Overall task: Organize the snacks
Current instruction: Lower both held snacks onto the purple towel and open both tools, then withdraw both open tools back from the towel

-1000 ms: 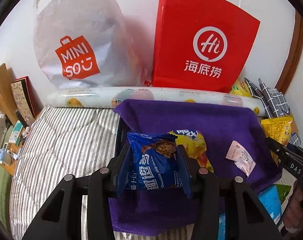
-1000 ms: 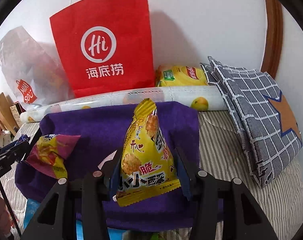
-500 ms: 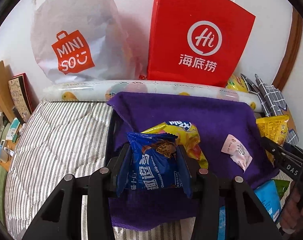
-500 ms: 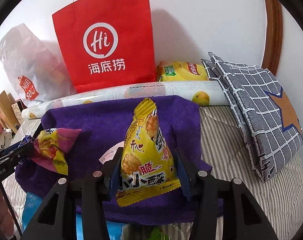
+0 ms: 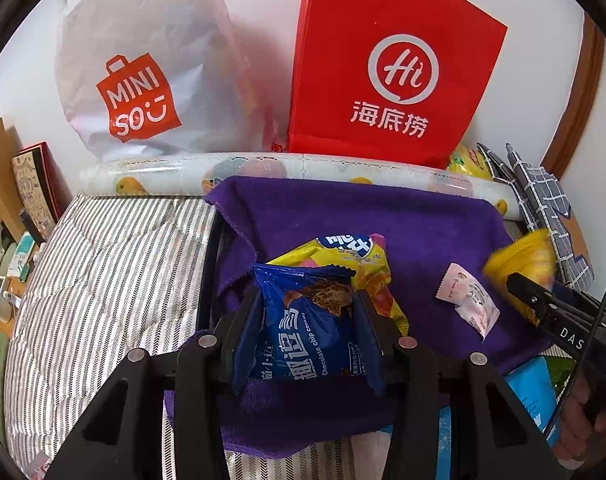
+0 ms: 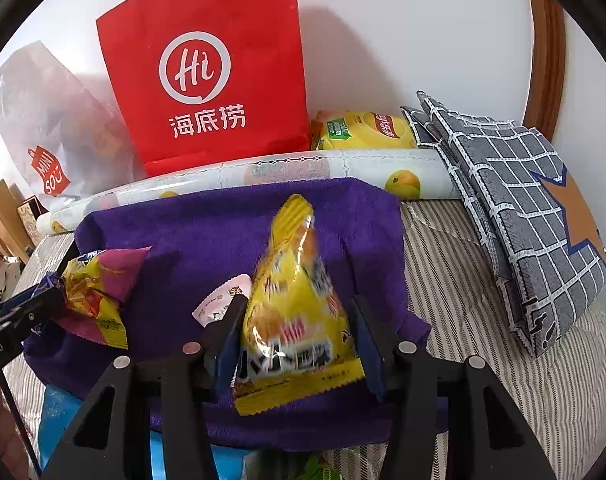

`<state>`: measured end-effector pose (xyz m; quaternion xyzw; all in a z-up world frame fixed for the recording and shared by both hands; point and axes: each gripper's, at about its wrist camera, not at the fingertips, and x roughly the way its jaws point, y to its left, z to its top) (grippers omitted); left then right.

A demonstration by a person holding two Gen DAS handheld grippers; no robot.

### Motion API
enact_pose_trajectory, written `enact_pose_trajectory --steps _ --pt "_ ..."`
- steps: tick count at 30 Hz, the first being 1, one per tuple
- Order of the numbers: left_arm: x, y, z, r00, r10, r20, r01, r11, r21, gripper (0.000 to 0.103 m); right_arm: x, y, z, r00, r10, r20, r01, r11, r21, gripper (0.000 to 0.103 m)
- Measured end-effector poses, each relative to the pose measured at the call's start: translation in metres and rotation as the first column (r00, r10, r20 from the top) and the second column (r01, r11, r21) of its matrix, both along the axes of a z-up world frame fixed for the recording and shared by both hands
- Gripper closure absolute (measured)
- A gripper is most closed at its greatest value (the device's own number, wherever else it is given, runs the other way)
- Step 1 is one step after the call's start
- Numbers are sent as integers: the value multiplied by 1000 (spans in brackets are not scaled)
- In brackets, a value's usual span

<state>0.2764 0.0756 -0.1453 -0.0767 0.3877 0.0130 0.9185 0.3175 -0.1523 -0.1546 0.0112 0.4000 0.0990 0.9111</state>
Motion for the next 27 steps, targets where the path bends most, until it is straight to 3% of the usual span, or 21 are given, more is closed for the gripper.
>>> enact_pose_trajectory --steps 6,8,12,17,22,27 --pt "1 -1 0 1000 -8 -7 8 1000 -2 57 -1 1 4 1000 2 12 -2 1000 4 42" --pt "1 -1 -1 1000 -8 -6 8 1000 -2 57 -2 0 5 1000 -2 13 2 1000 15 41" --pt "2 -2 -1 1000 -3 -9 3 1000 15 43 -4 0 8 1000 -2 24 1 1000 30 41" --pt "2 2 3 1000 25 -4 -25 999 35 37 -12 4 17 997 8 83 -9 1000 17 41" --pt "-7 6 14 999 37 9 -38 997 61 36 -29 5 33 992 9 122 -13 999 33 41" --pt "-38 11 26 999 36 -7 -36 999 16 36 -60 3 55 987 30 157 -30 1000 -1 41"
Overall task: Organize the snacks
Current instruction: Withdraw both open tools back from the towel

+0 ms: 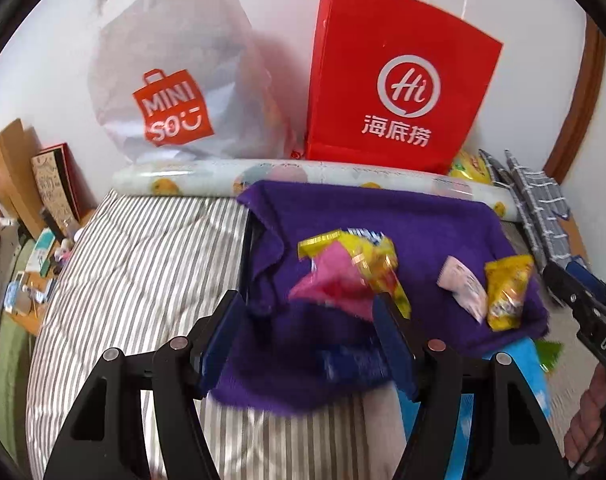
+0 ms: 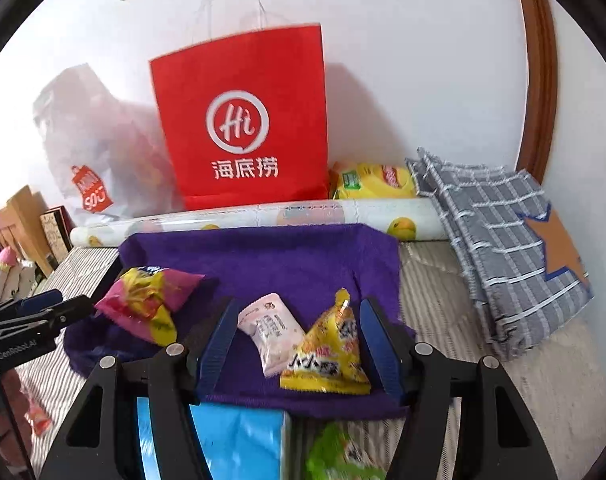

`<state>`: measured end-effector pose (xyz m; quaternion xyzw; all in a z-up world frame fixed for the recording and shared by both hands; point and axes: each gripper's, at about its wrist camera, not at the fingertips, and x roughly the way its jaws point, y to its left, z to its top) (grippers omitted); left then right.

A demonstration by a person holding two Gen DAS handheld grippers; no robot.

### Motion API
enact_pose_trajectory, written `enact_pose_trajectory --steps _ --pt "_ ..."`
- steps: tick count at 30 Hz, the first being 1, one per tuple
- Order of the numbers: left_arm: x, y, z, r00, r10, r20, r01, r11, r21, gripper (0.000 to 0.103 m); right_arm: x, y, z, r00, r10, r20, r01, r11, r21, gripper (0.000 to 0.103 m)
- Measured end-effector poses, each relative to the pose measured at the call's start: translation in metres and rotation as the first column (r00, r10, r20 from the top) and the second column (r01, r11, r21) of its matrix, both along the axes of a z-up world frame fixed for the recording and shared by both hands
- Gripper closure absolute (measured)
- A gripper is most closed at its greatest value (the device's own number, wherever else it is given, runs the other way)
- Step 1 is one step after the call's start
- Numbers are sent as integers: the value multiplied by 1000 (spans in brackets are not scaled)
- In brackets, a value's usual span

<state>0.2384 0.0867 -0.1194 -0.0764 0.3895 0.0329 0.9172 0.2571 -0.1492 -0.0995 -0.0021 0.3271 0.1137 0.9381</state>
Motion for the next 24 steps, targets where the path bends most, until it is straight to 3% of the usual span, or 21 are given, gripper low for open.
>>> enact_pose_trajectory --steps 6,10,24 --pt "-57 1 29 1000 -2 15 2 1000 -24 36 -42 -10 27 1000 9 4 -9 995 96 40" --pt "-85 0 44 999 11 31 -12 1000 10 36 -65 -13 37 1000 -10 -8 11 996 87 40" --pt "-143 -2 68 998 1 61 2 999 -41 36 -128 -23 44 998 -41 -57 43 998 40 40"
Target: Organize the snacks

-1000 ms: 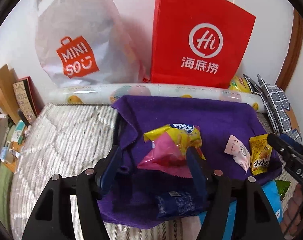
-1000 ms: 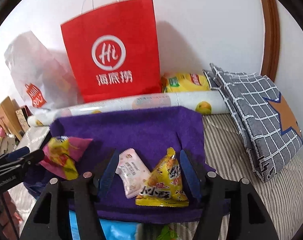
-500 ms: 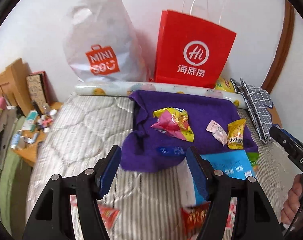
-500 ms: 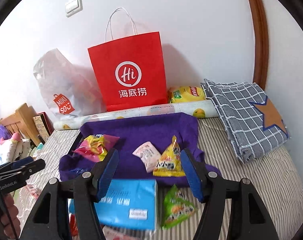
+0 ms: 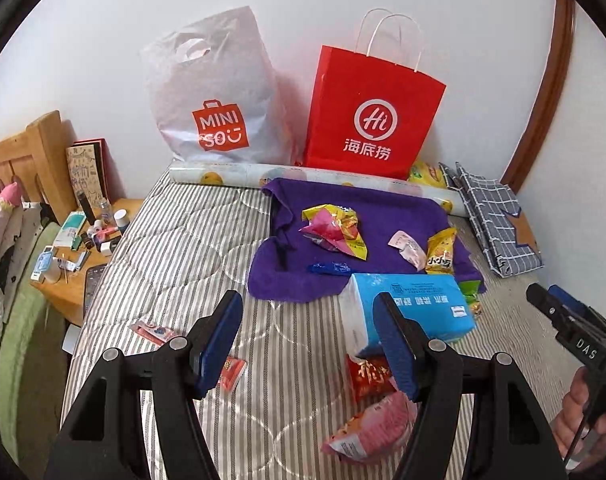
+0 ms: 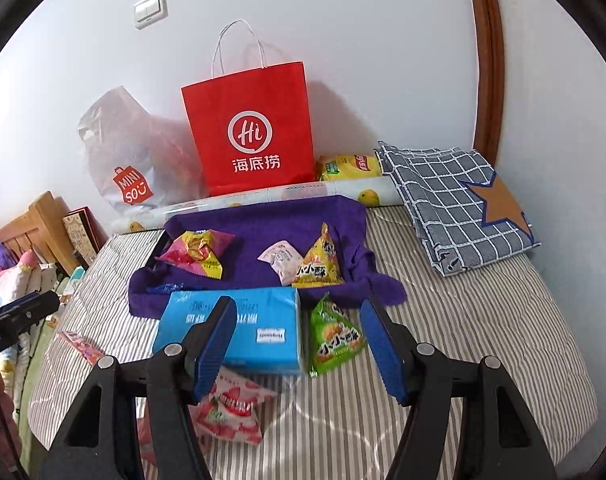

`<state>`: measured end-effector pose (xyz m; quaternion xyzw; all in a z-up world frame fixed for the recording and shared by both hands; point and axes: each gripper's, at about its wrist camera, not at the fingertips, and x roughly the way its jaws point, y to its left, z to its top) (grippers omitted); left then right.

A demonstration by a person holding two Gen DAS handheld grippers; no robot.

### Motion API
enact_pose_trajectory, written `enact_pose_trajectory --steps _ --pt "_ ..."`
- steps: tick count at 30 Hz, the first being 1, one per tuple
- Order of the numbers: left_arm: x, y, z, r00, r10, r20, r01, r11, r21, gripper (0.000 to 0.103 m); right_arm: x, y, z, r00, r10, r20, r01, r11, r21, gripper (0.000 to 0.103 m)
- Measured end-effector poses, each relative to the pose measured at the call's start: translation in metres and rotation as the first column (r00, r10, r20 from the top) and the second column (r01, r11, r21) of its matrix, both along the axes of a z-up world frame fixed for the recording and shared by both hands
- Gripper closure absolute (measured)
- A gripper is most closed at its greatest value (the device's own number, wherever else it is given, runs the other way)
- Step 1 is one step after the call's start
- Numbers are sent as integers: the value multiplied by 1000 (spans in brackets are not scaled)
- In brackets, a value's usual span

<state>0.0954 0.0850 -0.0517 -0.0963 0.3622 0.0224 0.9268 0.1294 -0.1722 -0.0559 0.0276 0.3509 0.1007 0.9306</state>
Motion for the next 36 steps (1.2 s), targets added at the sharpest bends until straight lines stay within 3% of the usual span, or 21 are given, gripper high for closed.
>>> enact_pose_trajectory --steps 18,33,36 --pt "-21 15 -3 1000 14 -27 -14 1000 -2 36 -38 11 -1 999 24 33 -23 999 -33 40" --pt "-3 40 -23 996 69 -53 -71 997 -30 36 -2 -14 -38 1000 23 -20 -23 1000 8 40" --pt "0 45 -31 993 102 -67 -104 994 -19 36 13 -17 -51 999 24 -42 -24 1000 13 49"
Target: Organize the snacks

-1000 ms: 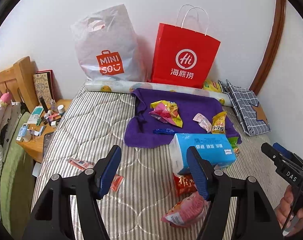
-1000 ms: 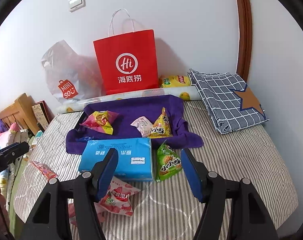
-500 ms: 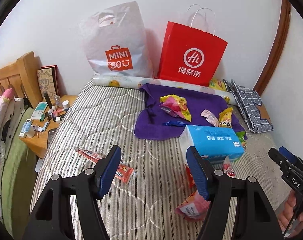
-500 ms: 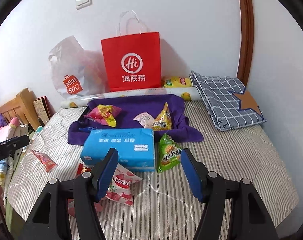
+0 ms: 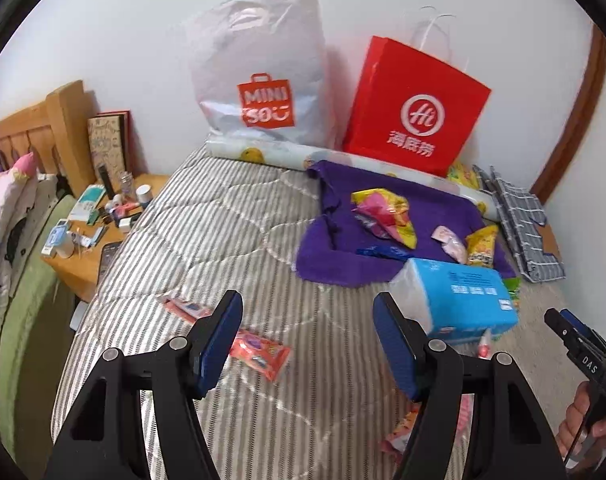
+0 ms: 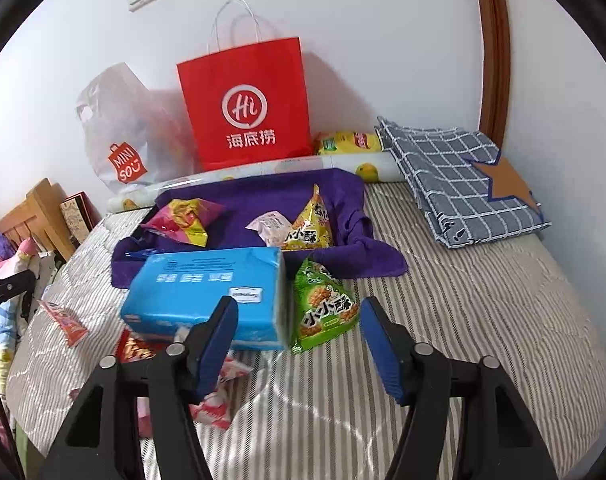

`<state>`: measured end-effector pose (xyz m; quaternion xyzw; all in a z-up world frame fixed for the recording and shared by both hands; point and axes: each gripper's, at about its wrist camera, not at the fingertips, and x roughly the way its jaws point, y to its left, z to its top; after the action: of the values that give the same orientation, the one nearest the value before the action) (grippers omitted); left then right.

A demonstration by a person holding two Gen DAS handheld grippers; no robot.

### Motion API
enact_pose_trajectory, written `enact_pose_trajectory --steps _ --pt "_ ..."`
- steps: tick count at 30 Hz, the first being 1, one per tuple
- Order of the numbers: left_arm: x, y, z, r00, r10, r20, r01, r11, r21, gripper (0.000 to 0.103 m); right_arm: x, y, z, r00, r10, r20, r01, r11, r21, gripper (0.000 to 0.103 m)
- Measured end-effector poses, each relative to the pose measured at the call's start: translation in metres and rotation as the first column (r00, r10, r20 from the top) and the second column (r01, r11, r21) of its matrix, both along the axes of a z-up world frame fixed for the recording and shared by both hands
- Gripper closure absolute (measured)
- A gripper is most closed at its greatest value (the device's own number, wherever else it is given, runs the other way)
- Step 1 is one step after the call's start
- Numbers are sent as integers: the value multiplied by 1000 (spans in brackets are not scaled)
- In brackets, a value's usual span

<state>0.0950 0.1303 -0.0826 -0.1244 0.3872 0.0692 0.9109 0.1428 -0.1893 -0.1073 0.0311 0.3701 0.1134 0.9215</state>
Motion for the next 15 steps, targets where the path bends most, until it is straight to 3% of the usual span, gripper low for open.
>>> enact_pose_trajectory --steps 1,6,15 --pt "0 2 -2 1000 8 -9 -8 1000 0 36 7 -1 -4 1000 -2 -15 2 1000 2 54" --pt "1 15 -10 998 54 -34 -54 999 8 36 27 -4 -18 999 -1 -41 1 1000 13 59" --pt "8 28 -20 995 84 -45 -84 996 4 36 54 -3 -39 996 14 -92 -13 1000 15 59"
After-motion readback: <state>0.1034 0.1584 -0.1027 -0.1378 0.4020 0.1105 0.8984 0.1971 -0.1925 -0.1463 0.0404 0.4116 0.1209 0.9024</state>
